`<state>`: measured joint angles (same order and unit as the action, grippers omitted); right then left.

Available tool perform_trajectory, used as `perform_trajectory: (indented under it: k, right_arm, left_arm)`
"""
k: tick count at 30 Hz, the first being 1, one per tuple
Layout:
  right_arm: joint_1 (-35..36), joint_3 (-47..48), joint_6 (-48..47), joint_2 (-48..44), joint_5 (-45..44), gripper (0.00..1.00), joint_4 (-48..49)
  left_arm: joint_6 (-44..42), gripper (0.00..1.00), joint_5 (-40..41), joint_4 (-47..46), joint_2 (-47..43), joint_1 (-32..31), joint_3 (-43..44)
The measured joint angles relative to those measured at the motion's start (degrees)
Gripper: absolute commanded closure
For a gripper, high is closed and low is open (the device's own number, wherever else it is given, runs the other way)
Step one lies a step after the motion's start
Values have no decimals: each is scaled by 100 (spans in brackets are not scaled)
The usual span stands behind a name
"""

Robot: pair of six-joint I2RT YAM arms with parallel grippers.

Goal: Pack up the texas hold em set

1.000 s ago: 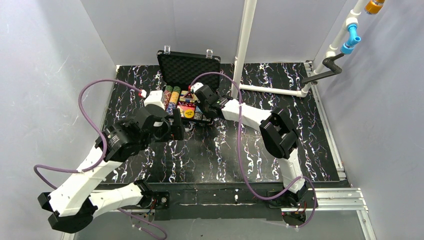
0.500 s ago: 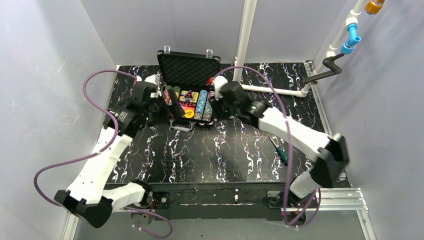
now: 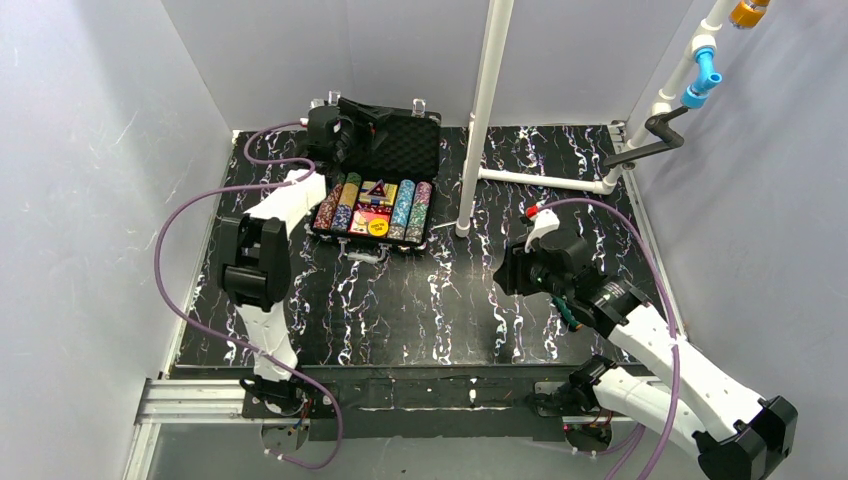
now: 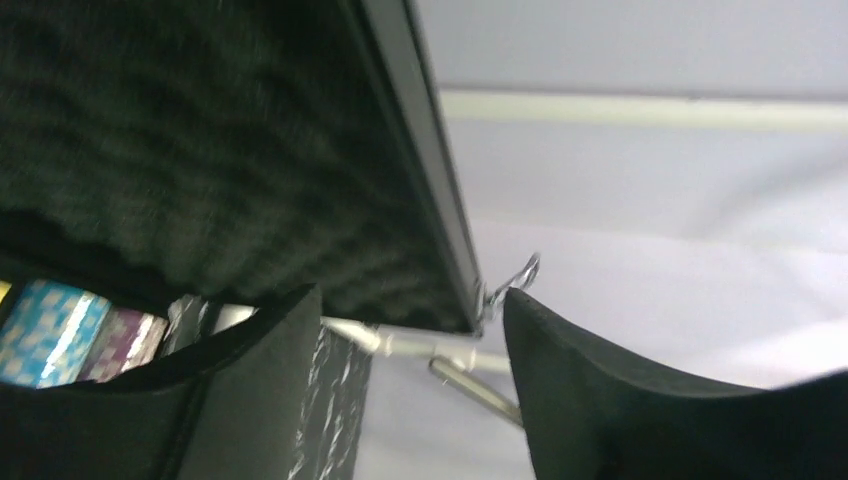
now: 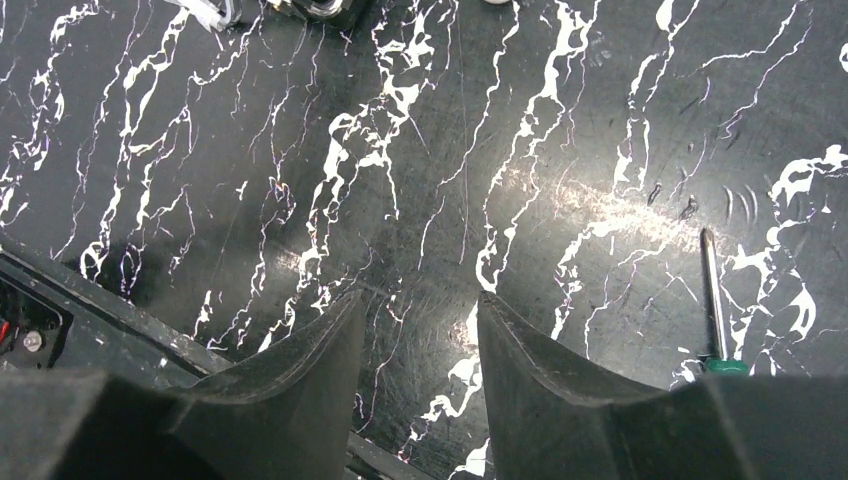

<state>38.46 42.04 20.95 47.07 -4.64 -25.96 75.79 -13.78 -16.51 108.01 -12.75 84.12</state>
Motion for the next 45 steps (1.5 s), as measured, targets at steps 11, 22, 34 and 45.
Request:
perform_trajectory:
  k: [11, 22, 34, 45]
  right_arm:
    - [-101, -74, 63, -289, 63, 48, -116]
    - [-122, -74, 131, -286, 216, 51, -144]
    - [-122, -68, 229, 201, 785, 56, -111]
    - [-118, -68, 470, 973, 1408, 55, 297]
  left_arm:
    - [691, 69, 741, -855, 905, 26, 669]
    - [505, 96, 778, -988, 494, 26, 203]
    - [52, 53, 605, 20, -1812, 33, -2122]
    - [-651, 28, 142, 2498, -5497, -81, -4140]
